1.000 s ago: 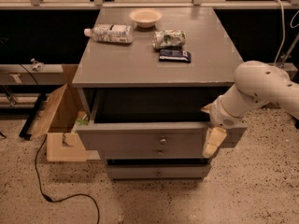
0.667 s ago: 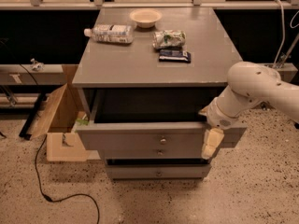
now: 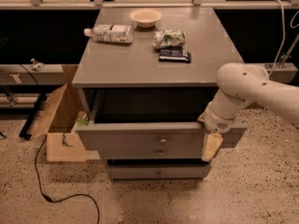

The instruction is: Open top drawer

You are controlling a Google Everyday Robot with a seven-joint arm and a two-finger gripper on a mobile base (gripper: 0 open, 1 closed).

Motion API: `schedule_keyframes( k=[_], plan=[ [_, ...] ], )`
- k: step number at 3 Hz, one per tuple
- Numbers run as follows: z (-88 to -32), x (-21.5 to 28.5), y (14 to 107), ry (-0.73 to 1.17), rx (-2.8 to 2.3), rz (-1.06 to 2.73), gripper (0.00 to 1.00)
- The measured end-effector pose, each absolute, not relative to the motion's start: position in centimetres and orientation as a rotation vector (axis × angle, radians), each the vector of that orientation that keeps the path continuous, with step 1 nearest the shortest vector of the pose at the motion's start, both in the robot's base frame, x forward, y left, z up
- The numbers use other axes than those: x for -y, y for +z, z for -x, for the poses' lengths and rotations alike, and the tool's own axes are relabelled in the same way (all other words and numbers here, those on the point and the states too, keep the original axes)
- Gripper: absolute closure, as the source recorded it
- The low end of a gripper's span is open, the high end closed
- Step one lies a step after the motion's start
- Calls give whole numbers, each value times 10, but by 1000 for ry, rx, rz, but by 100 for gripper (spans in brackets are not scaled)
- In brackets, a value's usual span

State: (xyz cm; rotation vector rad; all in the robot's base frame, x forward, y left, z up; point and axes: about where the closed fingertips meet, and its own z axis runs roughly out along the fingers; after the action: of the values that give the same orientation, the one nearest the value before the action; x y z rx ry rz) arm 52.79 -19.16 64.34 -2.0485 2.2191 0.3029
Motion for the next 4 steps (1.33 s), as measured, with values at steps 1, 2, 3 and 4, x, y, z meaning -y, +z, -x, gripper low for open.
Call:
schedule_keyframes(
  k=[1, 2, 3, 4],
  plan=[
    [-516, 195, 644, 321, -2230, 2081, 41],
    [-512, 196, 649, 334, -2233, 2085, 64],
    [-512, 196, 649, 334, -2233, 2085, 88],
    [-495, 201, 646, 370, -2244, 2049, 100]
  ],
)
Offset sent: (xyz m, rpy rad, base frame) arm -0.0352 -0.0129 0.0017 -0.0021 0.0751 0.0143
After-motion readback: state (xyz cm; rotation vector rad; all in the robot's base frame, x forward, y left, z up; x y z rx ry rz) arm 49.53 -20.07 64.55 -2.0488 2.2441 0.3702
